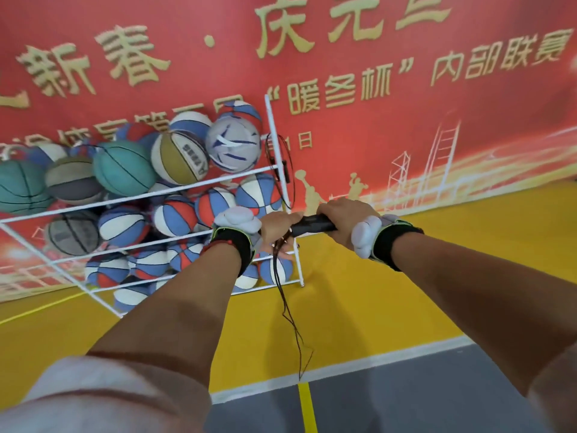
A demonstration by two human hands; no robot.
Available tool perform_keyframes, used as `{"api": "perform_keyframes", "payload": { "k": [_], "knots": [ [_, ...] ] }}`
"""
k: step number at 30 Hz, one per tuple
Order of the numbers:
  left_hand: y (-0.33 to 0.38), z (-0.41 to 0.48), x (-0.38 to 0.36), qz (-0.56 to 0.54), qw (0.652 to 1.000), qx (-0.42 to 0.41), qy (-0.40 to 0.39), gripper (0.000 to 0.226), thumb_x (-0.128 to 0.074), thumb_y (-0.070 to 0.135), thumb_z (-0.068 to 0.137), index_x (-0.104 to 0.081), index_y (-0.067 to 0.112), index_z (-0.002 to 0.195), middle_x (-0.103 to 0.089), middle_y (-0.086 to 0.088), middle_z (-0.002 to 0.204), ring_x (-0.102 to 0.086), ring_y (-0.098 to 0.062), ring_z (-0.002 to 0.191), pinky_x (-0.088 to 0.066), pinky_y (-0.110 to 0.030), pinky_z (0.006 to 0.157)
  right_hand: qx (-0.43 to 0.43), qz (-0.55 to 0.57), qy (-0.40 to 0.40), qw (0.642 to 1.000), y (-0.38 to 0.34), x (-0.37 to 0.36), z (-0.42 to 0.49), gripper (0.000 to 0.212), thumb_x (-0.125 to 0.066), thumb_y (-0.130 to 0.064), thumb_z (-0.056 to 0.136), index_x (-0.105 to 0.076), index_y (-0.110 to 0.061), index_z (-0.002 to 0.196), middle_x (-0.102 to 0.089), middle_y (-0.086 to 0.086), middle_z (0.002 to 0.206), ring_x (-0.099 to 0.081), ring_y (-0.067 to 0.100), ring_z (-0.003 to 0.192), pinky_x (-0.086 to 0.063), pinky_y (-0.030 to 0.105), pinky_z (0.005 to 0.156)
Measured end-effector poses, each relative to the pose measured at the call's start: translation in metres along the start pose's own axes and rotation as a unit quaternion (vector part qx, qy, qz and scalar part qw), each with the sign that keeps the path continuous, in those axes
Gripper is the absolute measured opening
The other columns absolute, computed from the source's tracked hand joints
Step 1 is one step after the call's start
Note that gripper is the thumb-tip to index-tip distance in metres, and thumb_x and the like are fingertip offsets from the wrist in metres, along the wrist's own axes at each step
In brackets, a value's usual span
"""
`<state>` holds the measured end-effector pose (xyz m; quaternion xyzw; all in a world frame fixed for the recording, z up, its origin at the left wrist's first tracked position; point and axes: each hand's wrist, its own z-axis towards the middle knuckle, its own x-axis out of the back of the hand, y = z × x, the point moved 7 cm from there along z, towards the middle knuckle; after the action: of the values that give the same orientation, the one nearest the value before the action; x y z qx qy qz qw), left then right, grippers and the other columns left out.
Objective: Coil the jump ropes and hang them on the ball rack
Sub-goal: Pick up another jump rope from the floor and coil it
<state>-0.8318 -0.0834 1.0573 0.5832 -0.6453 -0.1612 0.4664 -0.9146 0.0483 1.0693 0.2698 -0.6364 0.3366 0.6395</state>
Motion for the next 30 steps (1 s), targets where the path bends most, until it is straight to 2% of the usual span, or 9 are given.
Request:
{"api": "perform_keyframes", "payload": {
  "k": [2,5,10,14,17,22,24,27,30],
  "knots": [
    [-0.01,-0.006,0.023,-0.025,0.999,-0.012,0.04,0.051,-0.045,0.049,0.101,-0.054,-0.001,0.112,-0.061,-0.012,0.071,-0.059,-0.022,0.051,-0.06,-0.042,0.07,0.001,0.008,-0.012,1.0,-0.017,0.0,0.006,0.034,-0.055,-0.033,0.096,-0.048,-0.024,0.129,-0.055,0.004,0.123,-0.054,0.03,0.104,-0.051,0.044,0.084],
    [-0.023,-0.011,0.052,-0.033,0.99,-0.05,0.124,0.044,-0.038,0.032,0.107,-0.053,-0.008,0.117,-0.057,-0.014,0.076,-0.053,-0.006,0.029,-0.057,-0.027,0.049,-0.055,0.084,-0.061,0.993,-0.033,-0.01,0.007,0.054,-0.052,-0.041,0.099,-0.035,-0.019,0.145,-0.043,0.006,0.141,-0.052,0.033,0.121,-0.046,0.045,0.094],
    [-0.064,0.0,0.091,-0.111,0.974,-0.024,0.196,0.036,-0.046,0.045,0.101,-0.057,0.012,0.094,-0.062,-0.01,0.095,-0.065,-0.03,0.09,-0.056,-0.045,0.09,-0.156,0.248,-0.127,0.948,-0.044,-0.034,0.016,0.038,-0.057,-0.038,0.097,-0.063,-0.006,0.117,-0.07,0.014,0.097,-0.06,0.031,0.075,-0.049,0.04,0.071],
    [-0.087,-0.019,0.084,-0.255,0.955,0.041,0.146,0.034,-0.042,0.044,0.104,-0.048,0.015,0.12,-0.063,-0.015,0.09,-0.061,-0.029,0.07,-0.056,-0.046,0.077,-0.181,0.389,-0.077,0.9,-0.058,-0.034,0.022,0.042,-0.066,-0.034,0.092,-0.065,0.003,0.111,-0.059,0.009,0.079,-0.05,0.025,0.061,-0.041,0.03,0.06],
    [-0.1,-0.02,0.077,-0.322,0.937,0.057,0.123,0.043,-0.04,0.041,0.105,-0.04,0.018,0.14,-0.063,-0.018,0.091,-0.063,-0.031,0.073,-0.059,-0.043,0.064,-0.171,0.496,-0.049,0.85,-0.08,-0.023,0.019,0.029,-0.069,-0.028,0.091,-0.065,-0.002,0.103,-0.053,0.005,0.066,-0.044,0.008,0.034,-0.035,0.018,0.037],
    [-0.104,-0.019,0.057,-0.547,0.832,0.064,0.058,0.056,-0.041,0.039,0.106,-0.033,0.002,0.147,-0.045,-0.031,0.142,-0.049,-0.043,0.131,-0.043,-0.049,0.107,-0.138,0.596,-0.059,0.789,-0.113,-0.013,0.02,0.039,-0.063,-0.044,0.091,-0.066,-0.006,0.097,-0.056,0.006,0.064,-0.039,0.013,0.038,-0.031,0.021,0.04],
    [-0.1,-0.02,0.051,-0.606,0.792,0.065,0.024,0.059,-0.037,0.043,0.106,-0.04,-0.006,0.137,-0.054,-0.031,0.13,-0.061,-0.043,0.117,-0.056,-0.046,0.091,-0.128,0.628,-0.117,0.759,-0.126,-0.014,0.016,0.028,-0.063,-0.04,0.091,-0.064,-0.011,0.091,-0.061,0.003,0.064,-0.045,0.013,0.04,-0.034,0.021,0.041],
    [-0.101,-0.013,0.065,-0.607,0.791,0.031,0.072,0.046,-0.033,0.038,0.107,-0.05,-0.002,0.12,-0.065,-0.023,0.095,-0.073,-0.036,0.065,-0.06,-0.044,0.051,-0.093,0.612,-0.242,0.747,-0.137,-0.024,0.002,0.021,-0.062,-0.033,0.093,-0.064,-0.013,0.095,-0.068,0.002,0.07,-0.054,0.011,0.048,-0.042,0.02,0.045],
    [-0.107,-0.004,0.078,-0.605,0.786,0.017,0.128,0.034,-0.034,0.03,0.107,-0.044,0.004,0.128,-0.062,-0.022,0.115,-0.07,-0.032,0.092,-0.062,-0.043,0.068,-0.075,0.565,-0.341,0.748,-0.13,-0.039,-0.017,0.016,-0.062,-0.026,0.093,-0.061,-0.012,0.1,-0.072,0.002,0.081,-0.059,0.014,0.061,-0.049,0.022,0.059]
  ]
}}
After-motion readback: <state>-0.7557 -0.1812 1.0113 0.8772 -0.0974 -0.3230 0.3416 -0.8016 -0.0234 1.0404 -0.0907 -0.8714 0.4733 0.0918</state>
